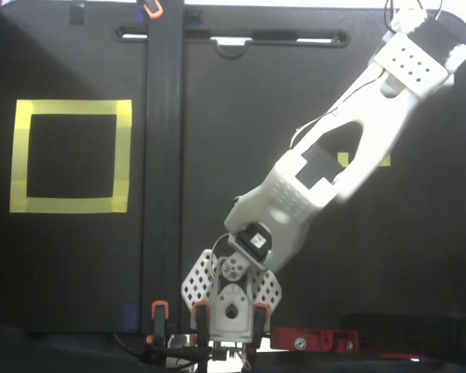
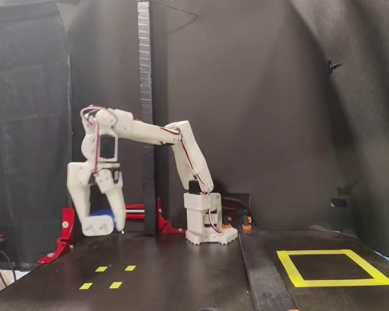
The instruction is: Grasp the block and place it in the designated area.
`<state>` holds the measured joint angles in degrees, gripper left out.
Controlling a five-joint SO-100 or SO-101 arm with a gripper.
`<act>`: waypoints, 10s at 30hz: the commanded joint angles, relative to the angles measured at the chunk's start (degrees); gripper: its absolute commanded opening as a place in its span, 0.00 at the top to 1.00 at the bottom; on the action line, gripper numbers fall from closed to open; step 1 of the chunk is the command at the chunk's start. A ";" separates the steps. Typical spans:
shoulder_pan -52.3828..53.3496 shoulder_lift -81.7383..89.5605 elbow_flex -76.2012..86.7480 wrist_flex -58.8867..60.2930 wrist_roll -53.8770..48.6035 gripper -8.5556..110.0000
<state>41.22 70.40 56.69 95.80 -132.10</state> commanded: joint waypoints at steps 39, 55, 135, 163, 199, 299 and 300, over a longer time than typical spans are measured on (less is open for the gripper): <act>-21.27 6.86 2.72 -1.41 26.54 0.77; -40.87 15.64 15.82 -6.24 46.41 0.77; -90.97 -6.59 17.67 -9.49 84.90 0.77; -90.88 -11.34 17.75 -12.39 84.37 0.76; -90.18 -5.89 17.67 -8.09 82.09 0.59; -66.36 10.90 17.84 -4.57 138.69 0.93; -64.42 10.90 17.84 -4.57 138.34 0.93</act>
<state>-27.25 80.68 74.79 91.41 6.94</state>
